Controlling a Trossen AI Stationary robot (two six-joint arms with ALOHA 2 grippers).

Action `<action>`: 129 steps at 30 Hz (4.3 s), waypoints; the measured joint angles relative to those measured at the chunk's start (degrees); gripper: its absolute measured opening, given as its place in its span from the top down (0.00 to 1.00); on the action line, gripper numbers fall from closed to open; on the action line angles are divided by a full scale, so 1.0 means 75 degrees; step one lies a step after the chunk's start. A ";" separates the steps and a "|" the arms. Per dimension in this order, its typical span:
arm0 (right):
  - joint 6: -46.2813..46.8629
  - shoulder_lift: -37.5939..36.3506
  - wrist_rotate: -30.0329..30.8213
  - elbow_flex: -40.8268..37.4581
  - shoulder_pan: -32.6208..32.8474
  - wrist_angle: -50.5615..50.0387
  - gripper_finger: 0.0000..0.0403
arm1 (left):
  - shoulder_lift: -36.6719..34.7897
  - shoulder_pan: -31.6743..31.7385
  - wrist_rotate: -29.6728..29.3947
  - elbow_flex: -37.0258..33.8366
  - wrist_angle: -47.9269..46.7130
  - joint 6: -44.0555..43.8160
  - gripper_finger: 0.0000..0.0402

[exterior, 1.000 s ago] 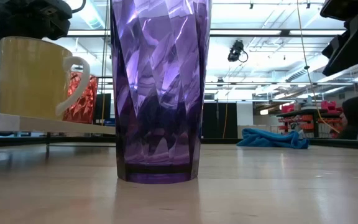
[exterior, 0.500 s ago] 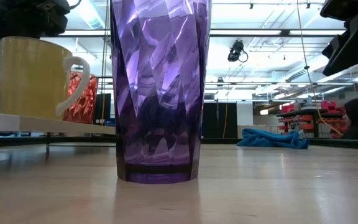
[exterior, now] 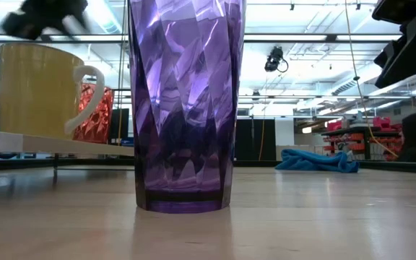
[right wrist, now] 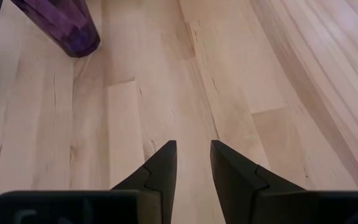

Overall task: Stack small to large cups/mugs on shelf
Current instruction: Put the violet cup on the shelf

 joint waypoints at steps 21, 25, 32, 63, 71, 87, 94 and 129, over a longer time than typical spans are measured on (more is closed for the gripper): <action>-0.0035 0.0003 -0.0029 0.0000 0.0000 -0.0002 0.74 | 0.1636 -0.0291 0.0640 0.0011 0.9246 0.5541 0.78; -0.0043 0.0003 -0.0039 0.0000 0.0000 -0.0002 0.74 | 0.2421 -0.0334 0.1307 0.0622 0.9315 0.5713 0.78; 0.0000 0.0003 -0.0161 0.0000 0.0000 -0.0002 0.74 | 0.3590 -0.0834 0.1631 0.3403 0.6317 0.6534 0.81; -0.0049 0.0003 -0.0227 0.0000 0.0000 -0.0007 0.74 | 0.7960 -0.1606 0.0887 0.8129 -0.1821 0.3796 0.91; -0.0002 0.0003 -0.0229 0.0000 0.0000 -0.0004 0.74 | 0.8137 -0.1533 0.0963 0.8125 -0.1924 0.3935 0.91; -0.0041 0.0002 -0.0230 0.0000 0.0003 -0.0062 0.74 | 0.8463 -0.1209 0.1336 0.8116 -0.2245 0.3556 0.83; -0.0131 0.0003 -0.0230 0.0000 0.0006 -0.0066 0.74 | 0.8550 -0.1206 0.1336 0.8131 -0.2268 0.3411 0.79; -0.0242 0.0000 -0.0230 0.0000 0.0006 -0.0069 0.74 | 0.9205 -0.0995 0.1700 0.8113 -0.2535 0.3393 0.74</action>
